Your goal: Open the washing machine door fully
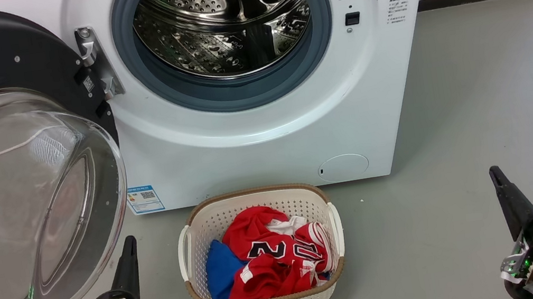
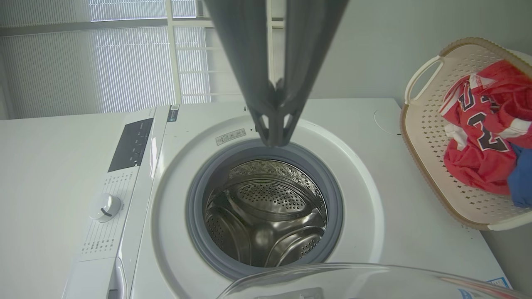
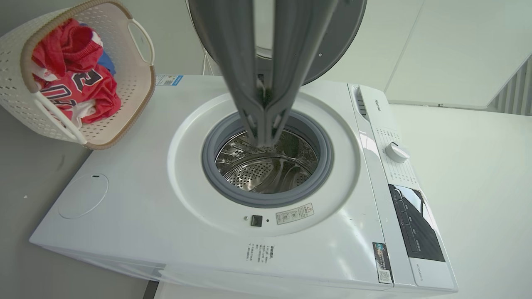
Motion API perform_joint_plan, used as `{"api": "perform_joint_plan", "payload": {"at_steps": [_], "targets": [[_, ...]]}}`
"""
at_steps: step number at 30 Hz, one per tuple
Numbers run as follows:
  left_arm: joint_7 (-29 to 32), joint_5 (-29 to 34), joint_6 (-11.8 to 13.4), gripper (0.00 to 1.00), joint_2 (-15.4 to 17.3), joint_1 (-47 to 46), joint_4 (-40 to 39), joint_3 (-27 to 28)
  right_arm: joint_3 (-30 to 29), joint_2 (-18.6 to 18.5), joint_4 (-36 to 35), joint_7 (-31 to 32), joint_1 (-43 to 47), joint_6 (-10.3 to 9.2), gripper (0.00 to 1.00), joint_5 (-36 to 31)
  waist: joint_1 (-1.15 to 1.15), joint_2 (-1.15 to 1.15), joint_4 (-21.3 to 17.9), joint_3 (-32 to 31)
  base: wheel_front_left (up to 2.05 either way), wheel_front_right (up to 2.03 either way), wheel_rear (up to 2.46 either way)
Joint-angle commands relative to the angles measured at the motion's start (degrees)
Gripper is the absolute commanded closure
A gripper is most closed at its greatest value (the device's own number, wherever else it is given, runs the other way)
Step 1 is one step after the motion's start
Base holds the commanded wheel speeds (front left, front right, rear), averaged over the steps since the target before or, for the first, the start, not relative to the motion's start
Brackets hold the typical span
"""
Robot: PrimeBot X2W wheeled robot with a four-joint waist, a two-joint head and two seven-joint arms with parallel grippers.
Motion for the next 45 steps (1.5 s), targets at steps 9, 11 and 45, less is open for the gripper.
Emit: {"api": "perform_joint_plan", "payload": {"at_steps": [9, 11, 45], "targets": [[1.2, -3.5, -1.1, 1.0, -0.6, -0.7, -0.3, 1.5, -0.6, 0.0, 0.4, 0.8, -1.2, 0.0, 1.0, 4.5, 0.0, 0.0, 0.2, 0.0, 0.0, 0.0, 0.0], [1.5, -4.2, -1.3, 1.0, -0.7, -0.7, -0.3, 1.8, -0.7, 0.0, 0.5, 1.0, -1.3, 0.0, 1.0, 5.3, 0.0, 0.0, 0.3, 0.0, 0.0, 0.0, 0.0], [1.9, -5.3, -1.5, 1.0, -1.0, -0.7, -0.3, 2.2, -1.4, 0.4, 0.6, 1.5, -1.5, 0.0, 1.0, 6.2, 0.0, 0.0, 0.4, 0.0, 0.0, 0.0, 0.0]]}}
